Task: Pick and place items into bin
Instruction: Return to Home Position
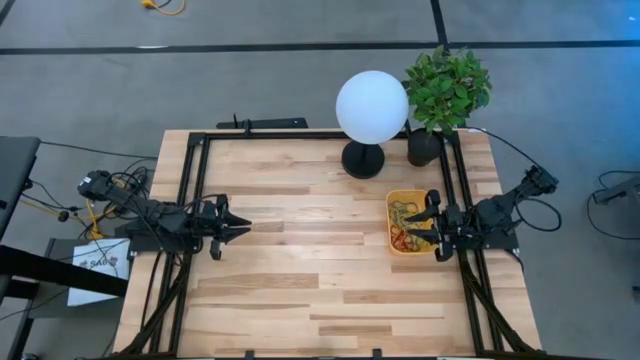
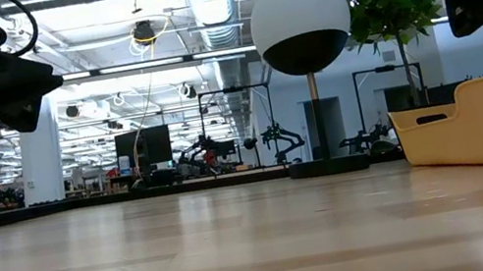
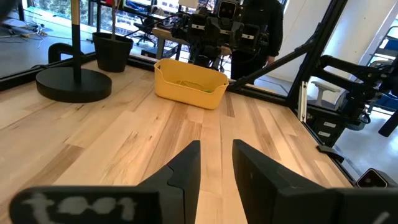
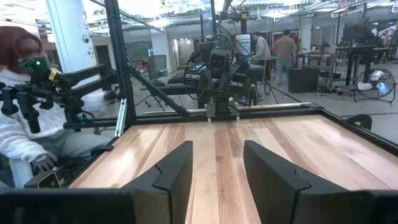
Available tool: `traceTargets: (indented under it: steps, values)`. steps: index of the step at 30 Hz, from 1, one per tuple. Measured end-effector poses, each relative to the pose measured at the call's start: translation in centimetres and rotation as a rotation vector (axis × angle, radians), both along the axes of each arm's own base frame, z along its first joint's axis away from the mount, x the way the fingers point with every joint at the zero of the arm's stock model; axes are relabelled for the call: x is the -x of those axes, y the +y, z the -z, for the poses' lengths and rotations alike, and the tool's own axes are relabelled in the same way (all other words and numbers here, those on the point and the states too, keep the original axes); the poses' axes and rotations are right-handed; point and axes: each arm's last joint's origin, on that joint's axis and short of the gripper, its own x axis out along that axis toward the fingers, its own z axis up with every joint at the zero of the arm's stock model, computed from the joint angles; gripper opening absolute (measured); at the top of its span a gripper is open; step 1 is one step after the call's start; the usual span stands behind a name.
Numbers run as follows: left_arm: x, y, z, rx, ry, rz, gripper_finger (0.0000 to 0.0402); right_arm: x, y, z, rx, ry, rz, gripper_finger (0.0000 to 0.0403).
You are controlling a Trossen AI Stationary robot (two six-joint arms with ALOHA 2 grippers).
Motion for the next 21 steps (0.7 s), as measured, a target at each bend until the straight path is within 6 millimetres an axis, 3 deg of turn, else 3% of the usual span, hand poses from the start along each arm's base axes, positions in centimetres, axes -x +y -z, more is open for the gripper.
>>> traceTargets:
  steps: [21]
  values:
    - [0.00, 0.00, 0.00, 0.000, 0.000, 0.000, 0.0082, 0.00, 0.00, 0.00, 0.000, 0.000, 0.000, 0.0137]
